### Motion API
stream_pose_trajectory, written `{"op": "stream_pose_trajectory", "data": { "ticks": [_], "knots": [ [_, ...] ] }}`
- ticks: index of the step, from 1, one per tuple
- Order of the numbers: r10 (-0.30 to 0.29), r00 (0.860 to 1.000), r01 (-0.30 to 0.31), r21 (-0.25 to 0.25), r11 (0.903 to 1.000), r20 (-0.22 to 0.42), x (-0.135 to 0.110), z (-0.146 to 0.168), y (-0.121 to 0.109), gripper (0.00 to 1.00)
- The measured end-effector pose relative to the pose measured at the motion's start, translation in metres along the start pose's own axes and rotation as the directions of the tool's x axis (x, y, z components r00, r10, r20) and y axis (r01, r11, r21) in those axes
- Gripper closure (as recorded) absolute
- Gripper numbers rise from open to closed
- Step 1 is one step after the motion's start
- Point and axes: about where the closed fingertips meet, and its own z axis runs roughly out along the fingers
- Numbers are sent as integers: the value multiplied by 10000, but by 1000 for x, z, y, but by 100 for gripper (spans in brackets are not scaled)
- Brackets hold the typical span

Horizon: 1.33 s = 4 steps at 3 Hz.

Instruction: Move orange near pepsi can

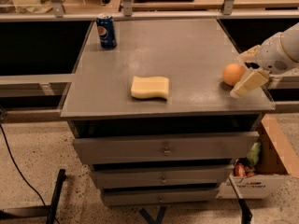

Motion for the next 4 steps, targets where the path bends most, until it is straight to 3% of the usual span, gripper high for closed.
{"op": "stream_pose_trajectory", "data": {
  "ticks": [1,3,4],
  "knots": [
    [47,10000,-47,-32,10000,-15,2,3,0,19],
    [203,9998,-205,-271,9994,-91,5,11,-7,59],
    [405,9991,-409,-358,9985,-137,9,14,-18,59]
  ]
}}
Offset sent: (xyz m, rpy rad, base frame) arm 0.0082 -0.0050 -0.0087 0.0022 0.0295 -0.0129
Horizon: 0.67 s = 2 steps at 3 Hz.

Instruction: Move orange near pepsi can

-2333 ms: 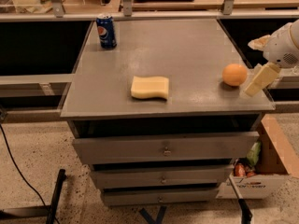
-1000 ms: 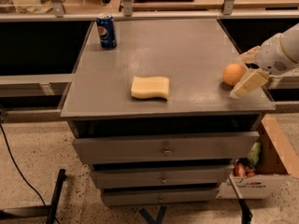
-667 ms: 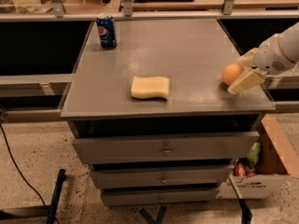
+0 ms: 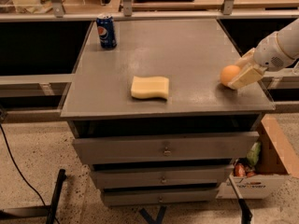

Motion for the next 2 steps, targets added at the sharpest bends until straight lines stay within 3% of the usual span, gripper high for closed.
{"op": "stream_pose_trajectory", "data": {
  "ticks": [1,2],
  "knots": [
    [193,9997,-192,-46,9998,173,1,-1,-3,67],
    [173,9997,-171,-93,9998,167,0,3,-3,86]
  ]
}}
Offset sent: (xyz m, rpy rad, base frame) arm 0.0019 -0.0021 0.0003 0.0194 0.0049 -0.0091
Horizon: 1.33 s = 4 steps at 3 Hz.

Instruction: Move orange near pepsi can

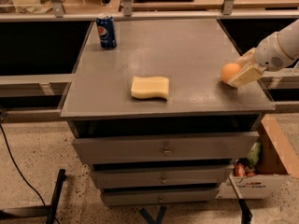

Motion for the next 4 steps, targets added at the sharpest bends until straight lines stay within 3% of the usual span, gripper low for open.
{"op": "stream_pose_trajectory", "data": {
  "ticks": [1,2,4],
  "knots": [
    [-2,10000,2,-24,10000,2,-1,1,0,100],
    [-2,10000,2,-24,10000,2,-1,0,0,100],
    [-860,9936,884,-305,9956,730,-63,3,-1,100]
  ]
}}
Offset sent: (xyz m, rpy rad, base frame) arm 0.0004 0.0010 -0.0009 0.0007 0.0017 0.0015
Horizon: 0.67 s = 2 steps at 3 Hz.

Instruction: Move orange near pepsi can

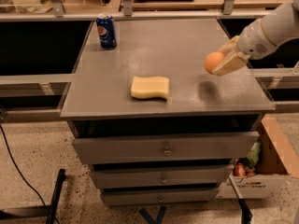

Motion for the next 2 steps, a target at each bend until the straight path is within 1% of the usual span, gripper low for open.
{"op": "stream_pose_trajectory", "data": {
  "ticks": [1,2],
  "knots": [
    [-360,9980,361,-11,9993,514,-32,-5,-10,100],
    [-746,9910,748,30,9972,1112,-58,4,-19,100]
  ]
}}
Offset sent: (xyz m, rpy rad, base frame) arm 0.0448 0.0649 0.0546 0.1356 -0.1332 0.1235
